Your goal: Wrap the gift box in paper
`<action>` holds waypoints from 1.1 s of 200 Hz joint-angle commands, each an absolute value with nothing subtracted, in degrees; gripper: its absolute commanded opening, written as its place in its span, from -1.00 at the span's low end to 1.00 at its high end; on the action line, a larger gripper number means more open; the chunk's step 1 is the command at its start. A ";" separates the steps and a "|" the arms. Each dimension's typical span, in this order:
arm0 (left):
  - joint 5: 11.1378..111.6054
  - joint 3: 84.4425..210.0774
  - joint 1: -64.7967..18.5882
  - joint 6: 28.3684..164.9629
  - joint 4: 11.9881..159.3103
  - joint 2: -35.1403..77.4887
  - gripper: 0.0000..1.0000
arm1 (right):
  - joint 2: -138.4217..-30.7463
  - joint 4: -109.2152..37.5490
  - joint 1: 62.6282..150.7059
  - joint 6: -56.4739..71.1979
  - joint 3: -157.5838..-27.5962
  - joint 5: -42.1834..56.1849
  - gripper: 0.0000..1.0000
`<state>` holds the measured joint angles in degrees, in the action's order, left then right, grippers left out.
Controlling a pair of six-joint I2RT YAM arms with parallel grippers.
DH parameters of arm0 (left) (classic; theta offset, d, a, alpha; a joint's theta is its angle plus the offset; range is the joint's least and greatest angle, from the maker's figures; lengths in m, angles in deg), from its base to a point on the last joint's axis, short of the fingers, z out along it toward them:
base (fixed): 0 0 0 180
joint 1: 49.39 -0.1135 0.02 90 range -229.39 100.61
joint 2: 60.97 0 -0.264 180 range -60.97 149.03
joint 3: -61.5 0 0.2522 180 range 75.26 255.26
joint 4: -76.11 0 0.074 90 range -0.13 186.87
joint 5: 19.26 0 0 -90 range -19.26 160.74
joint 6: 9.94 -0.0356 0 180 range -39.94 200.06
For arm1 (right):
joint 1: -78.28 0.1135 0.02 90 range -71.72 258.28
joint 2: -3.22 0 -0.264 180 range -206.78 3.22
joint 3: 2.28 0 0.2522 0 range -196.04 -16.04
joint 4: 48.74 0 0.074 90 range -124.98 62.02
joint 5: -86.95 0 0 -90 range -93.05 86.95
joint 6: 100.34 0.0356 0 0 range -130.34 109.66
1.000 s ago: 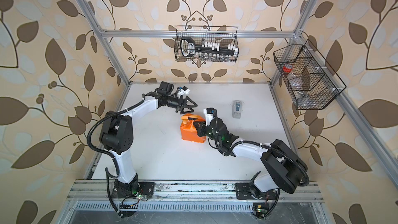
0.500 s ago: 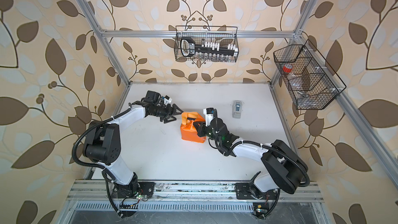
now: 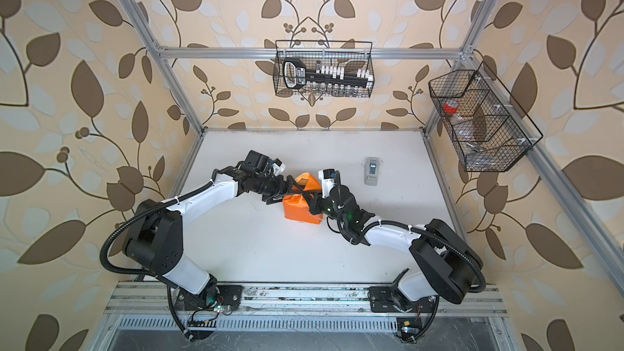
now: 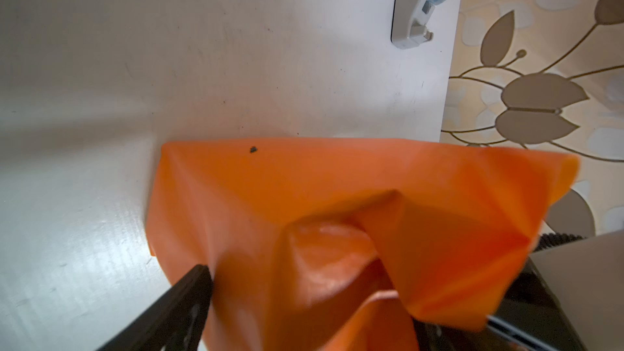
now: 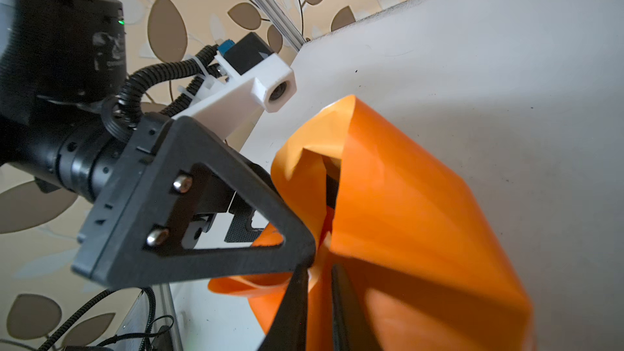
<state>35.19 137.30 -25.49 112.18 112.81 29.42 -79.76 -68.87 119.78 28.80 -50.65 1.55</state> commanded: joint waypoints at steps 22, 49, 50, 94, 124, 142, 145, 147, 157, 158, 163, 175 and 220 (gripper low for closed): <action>36.64 130.80 -24.08 116.46 108.28 26.06 0.87 | -79.17 -62.88 120.15 27.99 -50.06 2.84 -0.61; 43.11 132.85 -24.16 113.91 111.80 19.39 0.96 | -77.07 -60.18 120.14 26.65 -50.99 2.75 -0.54; 43.52 132.97 -24.16 113.73 112.26 19.11 0.97 | -77.00 -60.10 120.13 26.66 -51.00 2.79 -0.54; 53.01 133.14 -24.22 103.62 119.19 6.11 0.96 | -74.98 -57.44 119.42 25.95 -53.33 4.42 -0.34; 51.84 130.05 -20.42 97.36 119.59 3.18 0.86 | -74.44 -53.91 119.03 24.43 -55.55 5.20 -0.17; 58.38 129.14 -15.51 96.84 119.14 3.44 0.87 | -73.26 -52.24 118.88 23.77 -56.29 5.09 -0.11; 58.84 128.75 -15.17 96.80 118.87 3.45 0.87 | -72.93 -52.14 118.79 23.76 -56.29 5.14 -0.10; 59.02 128.40 -14.97 96.83 118.65 3.52 0.87 | -72.71 -52.02 118.73 23.76 -56.29 5.19 -0.10; 60.01 126.46 -14.32 97.06 117.14 3.46 0.88 | -71.63 -51.53 118.34 23.68 -56.29 5.38 -0.10; 60.19 126.26 -14.19 97.08 117.04 3.46 0.88 | -71.51 -51.43 118.31 23.63 -56.34 5.34 -0.09; 61.40 125.47 -13.80 97.32 116.68 3.33 0.88 | -70.90 -50.98 118.13 23.47 -56.38 5.37 -0.09; 64.97 123.71 -13.05 97.96 115.79 2.90 0.89 | -69.39 -49.48 117.73 22.71 -56.68 5.19 -0.09; 73.58 119.32 -12.38 99.00 111.95 -0.28 0.96 | -63.84 -43.64 113.31 18.99 -56.44 2.61 0.20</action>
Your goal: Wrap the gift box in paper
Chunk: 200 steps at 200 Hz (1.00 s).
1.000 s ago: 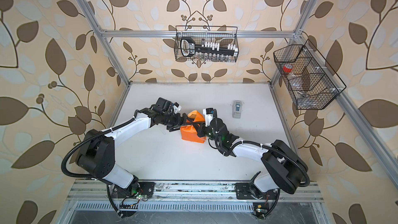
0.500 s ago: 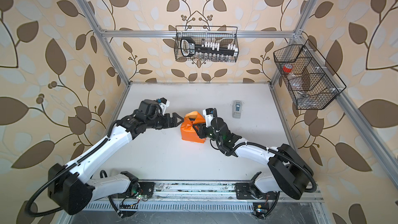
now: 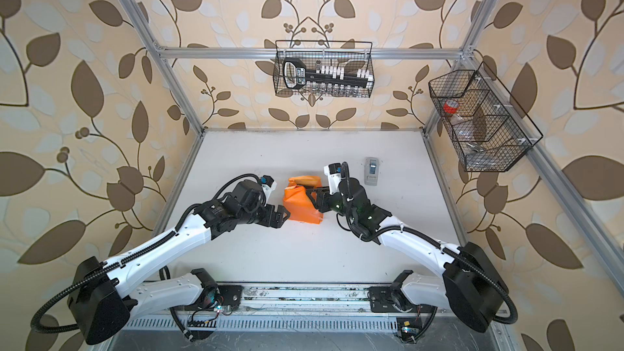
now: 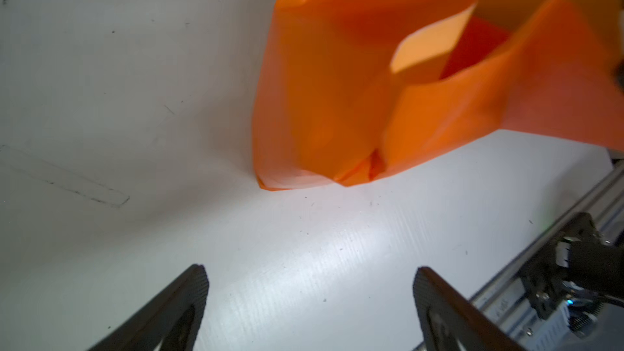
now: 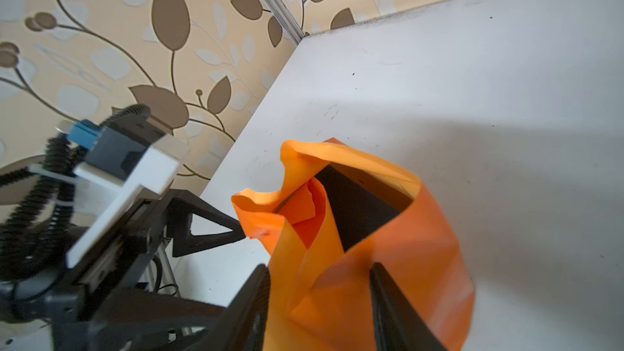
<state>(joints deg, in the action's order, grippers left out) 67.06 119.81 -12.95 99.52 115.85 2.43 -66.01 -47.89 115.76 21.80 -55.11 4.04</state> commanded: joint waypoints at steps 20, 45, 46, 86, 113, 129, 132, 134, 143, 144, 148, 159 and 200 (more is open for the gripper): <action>71.52 119.53 -12.30 99.28 108.95 0.78 0.98 | -64.46 -43.88 110.24 19.01 -56.18 4.46 0.26; 70.09 121.20 -12.30 100.75 106.08 3.87 0.98 | -66.03 -45.29 108.46 19.18 -56.05 5.80 0.27; 70.02 121.26 -12.30 100.73 105.93 3.97 0.98 | -66.04 -45.37 108.44 19.19 -56.04 5.90 0.27; 70.06 124.48 -12.31 101.68 103.96 9.92 0.98 | -66.24 -47.16 108.10 19.02 -56.09 9.09 0.31; 72.92 126.43 -12.33 102.35 105.87 11.78 0.98 | -65.94 -46.12 108.42 18.67 -55.96 9.75 0.60; 75.61 127.19 -12.32 103.40 107.29 11.66 0.98 | -65.86 -45.85 109.84 17.92 -55.34 9.62 0.62; 75.99 127.18 -12.34 103.74 107.43 11.51 0.98 | -65.82 -45.90 110.12 17.81 -55.14 9.42 0.62; 76.32 127.15 -12.36 103.98 107.49 11.42 0.98 | -65.81 -46.04 110.35 17.79 -54.97 9.21 0.62; 77.01 126.99 -12.33 104.85 107.54 10.83 0.98 | -65.62 -46.95 111.11 17.61 -53.94 8.79 0.61; 76.99 126.92 -12.32 104.89 107.45 10.75 0.98 | -65.65 -47.16 111.22 17.61 -53.89 8.76 0.60; 77.01 126.58 -12.32 105.20 107.04 10.35 0.97 | -65.67 -47.85 111.55 17.61 -53.33 8.73 0.60; 76.42 125.45 -12.33 106.08 105.26 9.41 0.97 | -65.70 -49.31 112.39 17.15 -52.16 8.57 0.59; 74.52 123.81 -12.37 108.22 103.56 10.07 0.90 | -66.49 -46.16 115.00 14.04 -51.72 1.66 0.73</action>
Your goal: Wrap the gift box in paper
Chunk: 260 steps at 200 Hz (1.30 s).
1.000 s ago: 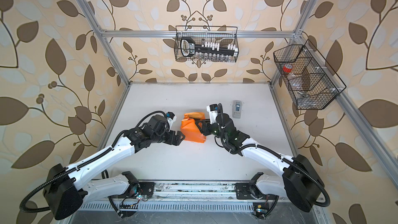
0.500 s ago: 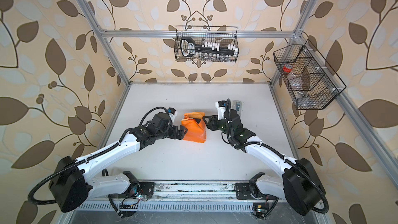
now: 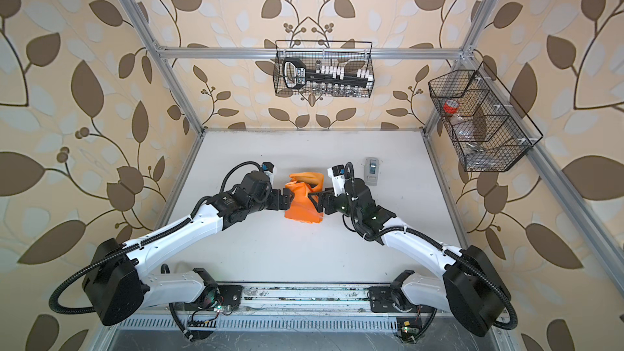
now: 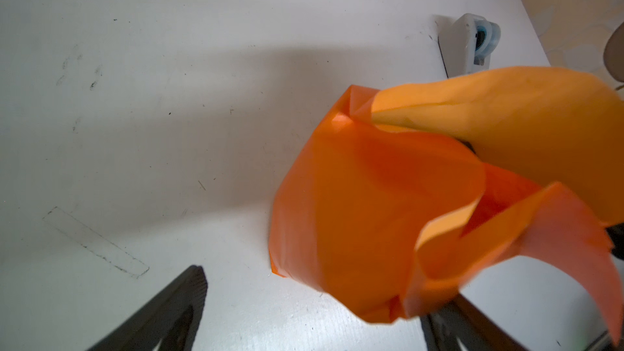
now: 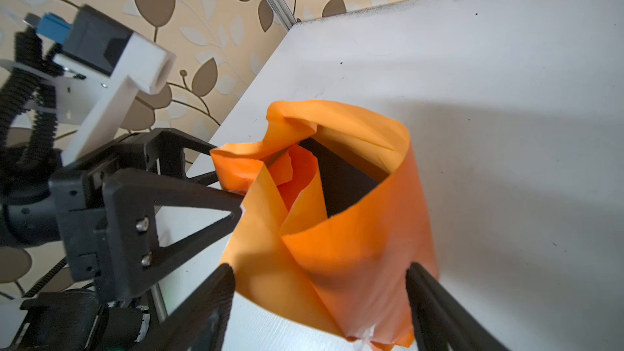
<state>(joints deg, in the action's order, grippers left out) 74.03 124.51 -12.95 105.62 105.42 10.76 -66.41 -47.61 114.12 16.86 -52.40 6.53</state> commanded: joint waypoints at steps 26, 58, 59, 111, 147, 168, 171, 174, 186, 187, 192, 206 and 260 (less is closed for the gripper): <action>74.44 122.01 -12.35 111.85 100.78 10.27 0.84 | -67.07 -48.10 115.36 14.05 -50.57 -0.06 1.00; 74.58 120.57 -12.31 113.77 99.67 9.88 0.75 | -69.19 -50.94 116.01 13.83 -50.26 0.12 1.00; 74.55 120.55 -12.31 113.79 99.69 9.83 0.75 | -69.29 -51.13 116.00 13.83 -50.20 0.20 1.00; 73.86 118.69 -12.38 113.55 99.27 8.00 0.73 | -71.59 -53.12 117.75 14.09 -51.89 -6.46 0.93; 73.43 119.30 -12.33 113.55 100.49 8.21 0.76 | -76.89 -53.47 118.68 15.48 -53.94 -8.42 0.81; 73.81 122.70 -12.35 113.67 105.69 6.49 0.81 | -78.41 -54.87 119.82 15.33 -53.01 -9.01 0.77; 73.84 123.89 -12.35 113.71 106.86 6.14 0.82 | -78.56 -55.01 119.97 15.33 -52.89 -9.04 0.77; 73.76 124.77 -12.31 113.72 107.95 5.71 0.84 | -78.52 -55.10 120.07 15.32 -52.70 -9.21 0.76; 73.72 128.70 -12.30 113.56 112.31 4.34 0.93 | -78.49 -55.62 120.46 15.37 -51.90 -9.92 0.76; 73.73 129.01 -12.39 113.55 112.69 4.25 0.93 | -78.42 -55.72 120.47 15.44 -51.81 -9.96 0.76; 73.81 130.90 -12.48 113.38 114.72 3.95 0.95 | -78.18 -56.24 120.56 15.42 -51.27 -10.08 0.76; 72.68 136.84 -12.70 112.01 119.92 4.41 0.98 | -77.73 -57.59 120.61 15.48 -50.21 -10.17 0.77; 67.80 158.98 -12.69 105.99 141.96 23.82 0.94 | -77.95 -58.09 120.73 15.46 -49.96 -9.73 0.81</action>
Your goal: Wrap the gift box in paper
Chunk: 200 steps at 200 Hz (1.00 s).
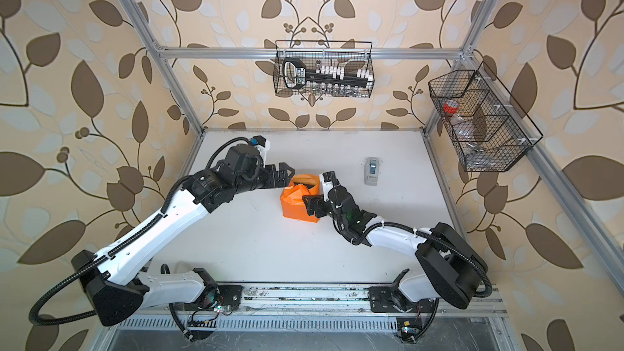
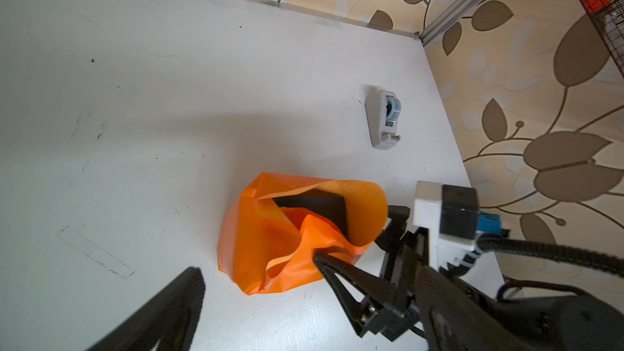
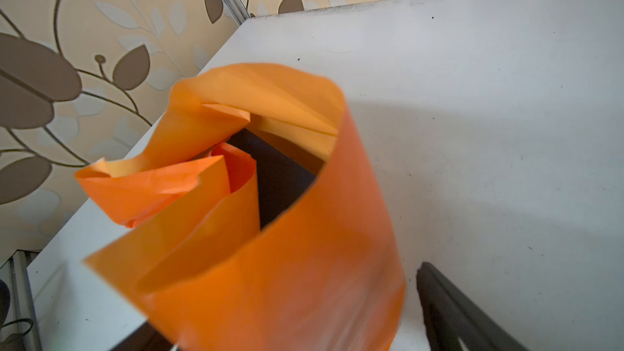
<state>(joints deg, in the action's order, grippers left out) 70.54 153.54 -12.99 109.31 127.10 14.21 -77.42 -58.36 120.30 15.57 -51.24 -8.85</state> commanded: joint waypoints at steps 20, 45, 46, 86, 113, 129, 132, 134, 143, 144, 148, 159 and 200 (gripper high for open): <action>68.06 162.71 -12.61 106.74 144.96 29.49 0.89 | -77.91 -58.10 120.82 15.50 -49.89 -9.64 0.81; 70.49 165.76 -12.56 106.78 146.14 33.61 0.80 | -77.73 -58.27 120.97 15.50 -49.61 -9.72 0.82; 70.49 165.95 -12.57 106.74 146.26 33.69 0.80 | -77.73 -58.27 120.98 15.50 -49.57 -9.73 0.82; 71.61 170.13 -12.30 105.29 150.36 38.67 0.50 | -78.03 -58.45 121.00 15.41 -49.52 -9.28 0.82; 73.06 172.57 -12.31 104.40 151.36 38.78 0.23 | -78.65 -58.93 121.00 15.41 -49.35 -8.87 0.82; 74.31 174.59 -12.48 103.95 152.59 39.57 0.19 | -79.08 -59.15 121.00 15.50 -49.26 -8.85 0.82; 74.41 174.97 -12.46 103.74 152.81 39.81 0.18 | -79.13 -59.15 121.00 15.50 -49.22 -8.84 0.82; 74.43 175.18 -12.47 103.58 152.98 39.97 0.17 | -79.13 -59.15 121.00 15.46 -49.25 -8.78 0.82; 74.28 176.18 -12.42 102.91 153.83 40.99 0.08 | -79.28 -59.24 121.00 15.50 -49.22 -8.76 0.82; 74.22 176.30 -12.41 102.87 153.93 41.16 0.07 | -79.25 -59.24 121.00 15.50 -49.19 -8.76 0.82; 74.05 176.90 -12.48 102.61 154.51 41.66 0.03 | -79.31 -59.24 121.00 15.50 -49.24 -8.76 0.81; 73.75 178.15 -12.48 102.01 156.10 42.93 -0.10 | -79.42 -59.24 121.00 15.42 -49.26 -8.81 0.82; 73.26 181.32 -12.61 99.71 159.04 43.49 -0.36 | -79.74 -59.33 121.00 15.34 -49.26 -8.73 0.82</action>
